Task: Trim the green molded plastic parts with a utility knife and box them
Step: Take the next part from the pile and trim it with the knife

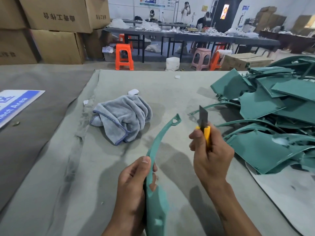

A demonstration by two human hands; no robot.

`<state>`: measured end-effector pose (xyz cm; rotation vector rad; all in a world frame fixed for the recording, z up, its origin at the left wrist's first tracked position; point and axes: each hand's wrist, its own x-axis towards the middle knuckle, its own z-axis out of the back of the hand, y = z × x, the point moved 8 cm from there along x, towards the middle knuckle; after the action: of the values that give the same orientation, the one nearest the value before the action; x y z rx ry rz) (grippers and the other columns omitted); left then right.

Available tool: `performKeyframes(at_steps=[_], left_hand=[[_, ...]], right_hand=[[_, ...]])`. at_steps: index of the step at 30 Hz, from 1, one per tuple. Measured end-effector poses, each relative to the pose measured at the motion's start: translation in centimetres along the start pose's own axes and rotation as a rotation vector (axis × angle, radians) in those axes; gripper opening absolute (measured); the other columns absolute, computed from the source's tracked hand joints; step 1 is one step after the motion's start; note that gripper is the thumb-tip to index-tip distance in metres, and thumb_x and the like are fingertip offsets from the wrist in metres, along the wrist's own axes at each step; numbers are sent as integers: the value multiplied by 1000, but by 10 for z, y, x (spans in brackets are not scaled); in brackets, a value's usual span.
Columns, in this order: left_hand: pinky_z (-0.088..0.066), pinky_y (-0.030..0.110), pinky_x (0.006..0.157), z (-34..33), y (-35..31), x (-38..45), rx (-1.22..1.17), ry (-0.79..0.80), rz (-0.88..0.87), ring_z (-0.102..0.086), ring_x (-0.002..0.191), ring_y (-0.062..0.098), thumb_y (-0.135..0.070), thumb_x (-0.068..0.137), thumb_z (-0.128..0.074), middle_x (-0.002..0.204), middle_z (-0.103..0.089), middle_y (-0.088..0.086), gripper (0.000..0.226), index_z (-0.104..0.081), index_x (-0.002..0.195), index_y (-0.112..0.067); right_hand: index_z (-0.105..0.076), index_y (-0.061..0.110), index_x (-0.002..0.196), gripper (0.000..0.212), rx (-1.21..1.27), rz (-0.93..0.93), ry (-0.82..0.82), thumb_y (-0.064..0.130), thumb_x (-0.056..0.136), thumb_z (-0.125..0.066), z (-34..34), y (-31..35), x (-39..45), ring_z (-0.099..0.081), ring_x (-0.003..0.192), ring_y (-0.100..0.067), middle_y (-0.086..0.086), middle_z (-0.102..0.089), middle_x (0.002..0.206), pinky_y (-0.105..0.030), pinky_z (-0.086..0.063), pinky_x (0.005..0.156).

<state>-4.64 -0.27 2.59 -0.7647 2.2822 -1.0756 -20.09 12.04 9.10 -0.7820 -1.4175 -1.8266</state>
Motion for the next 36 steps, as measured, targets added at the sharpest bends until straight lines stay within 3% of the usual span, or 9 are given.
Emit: performKeyframes(at_steps=[2, 4, 6, 11, 16, 21, 25, 30, 36], left_hand=[[-29, 15, 31, -3, -4, 1, -23, 64, -13, -28, 25, 12, -12, 76, -76, 45, -29, 5, 26, -52, 73, -4], [-26, 14, 32, -2, -7, 2, 8, 77, -47, -26, 25, 11, -25, 79, -66, 45, -26, 5, 25, -51, 70, -7], [-25, 14, 34, 1, -7, 3, 39, 57, -62, -24, 27, 10, -30, 79, -65, 46, -24, 4, 26, -53, 70, -8], [-23, 13, 36, 4, -9, 3, 122, 12, -106, -21, 31, 10, -33, 78, -65, 48, -23, 3, 23, -62, 70, -12], [-26, 15, 37, 6, -9, 2, 136, 7, -90, -21, 35, 8, -32, 77, -68, 48, -28, -4, 21, -66, 71, -13], [-26, 16, 36, 4, -11, -1, 153, 26, -94, -22, 35, 6, -31, 76, -69, 48, -29, -6, 22, -67, 73, -9], [-27, 16, 37, 6, -13, -1, 168, 17, -89, -22, 36, 8, -30, 75, -70, 47, -32, -7, 23, -72, 77, -8], [-30, 19, 40, 7, -19, -3, 243, 16, -106, -27, 40, 10, -33, 72, -71, 48, -41, -9, 28, -78, 84, -9], [-30, 20, 41, 7, -27, -4, 373, 62, -115, -30, 43, 11, -37, 72, -72, 50, -40, -9, 29, -82, 88, -15]], right_hand=[[-68, 11, 106, 56, 9, -10, 149, 57, 109, -37, -12, -8, -1, -63, 60, -9, 21, -62, 71, -35, -52, 56], [-62, 20, 109, 50, 39, -47, 274, 60, 109, -32, -25, -15, -5, -60, 58, -18, 10, -59, 66, -46, -50, 53], [-58, 25, 106, 44, 83, -72, 306, 60, 109, -31, -26, -18, -7, -56, 55, -24, 2, -55, 64, -50, -47, 50], [-59, 19, 94, 44, 176, -26, 320, 53, 111, -37, -17, -17, -4, -50, 48, -27, -1, -50, 60, -47, -41, 44], [-52, 34, 87, 33, 29, -51, 277, 51, 110, -36, -15, -27, -3, -48, 47, -21, 3, -48, 56, -47, -40, 44], [-63, 21, 94, 39, 182, -9, 324, 50, 111, -42, -8, -28, 2, -47, 47, -27, 3, -46, 57, -46, -39, 44], [-61, 26, 88, 37, 39, -20, 289, 50, 110, -43, -1, -38, 8, -49, 47, -23, 3, -49, 56, -45, -40, 43], [-67, 11, 88, 46, 180, 3, 320, 48, 108, -49, 8, -39, 13, -46, 47, -32, -3, -46, 56, -47, -40, 44], [-55, 28, 76, 34, -55, 22, 294, 43, 106, -50, 14, -37, 19, -43, 45, -17, 4, -43, 52, -38, -36, 44]])
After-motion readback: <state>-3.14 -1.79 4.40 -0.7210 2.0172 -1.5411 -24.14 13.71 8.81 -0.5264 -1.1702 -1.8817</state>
